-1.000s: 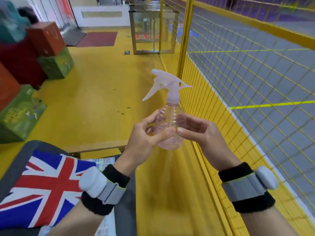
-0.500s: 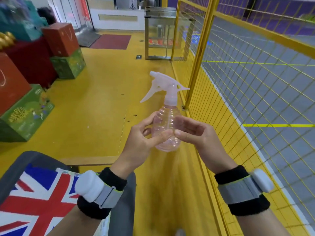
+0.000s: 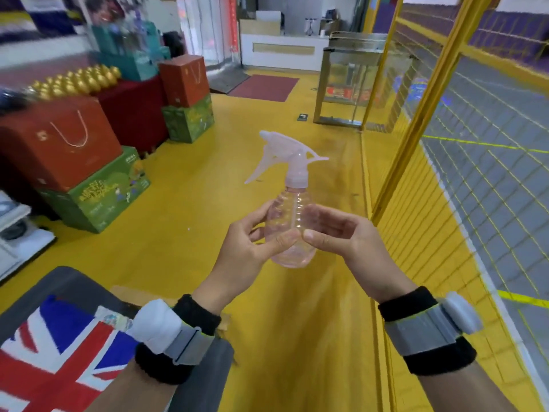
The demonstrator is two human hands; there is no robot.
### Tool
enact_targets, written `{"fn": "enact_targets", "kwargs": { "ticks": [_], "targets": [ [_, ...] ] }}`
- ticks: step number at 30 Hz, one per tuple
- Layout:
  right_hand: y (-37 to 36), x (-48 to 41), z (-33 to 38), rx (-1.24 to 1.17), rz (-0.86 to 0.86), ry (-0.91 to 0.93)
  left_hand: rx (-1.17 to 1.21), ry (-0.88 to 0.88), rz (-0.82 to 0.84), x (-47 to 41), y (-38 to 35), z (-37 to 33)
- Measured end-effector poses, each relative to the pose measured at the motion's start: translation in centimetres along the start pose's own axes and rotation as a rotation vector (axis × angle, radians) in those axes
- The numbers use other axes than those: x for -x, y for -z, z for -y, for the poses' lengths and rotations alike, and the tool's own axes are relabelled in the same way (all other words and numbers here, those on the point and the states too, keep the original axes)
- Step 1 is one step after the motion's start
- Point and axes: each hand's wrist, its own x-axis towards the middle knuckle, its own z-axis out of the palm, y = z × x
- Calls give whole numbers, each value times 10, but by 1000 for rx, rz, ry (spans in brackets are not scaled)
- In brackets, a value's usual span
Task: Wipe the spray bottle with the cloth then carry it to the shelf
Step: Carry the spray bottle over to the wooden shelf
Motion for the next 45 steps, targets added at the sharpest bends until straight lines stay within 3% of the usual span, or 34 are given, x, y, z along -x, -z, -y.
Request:
{"fn": "enact_targets", "kwargs": {
  "ticks": [7,18,28,45],
  "targets": [
    [24,-97,-7,-38,141,-24,-21,43,-133,-68,3,6],
    [-3,-304,-62,-8,326,-61,-36,57,-351,-208,91,69],
    [-90,-506,-81,-43,560,-73,-51,35,-515,-330,225,96],
    [-296,-707,-125,-111,1108,-60,-242,37,-944,-388,407,122]
  ]
}}
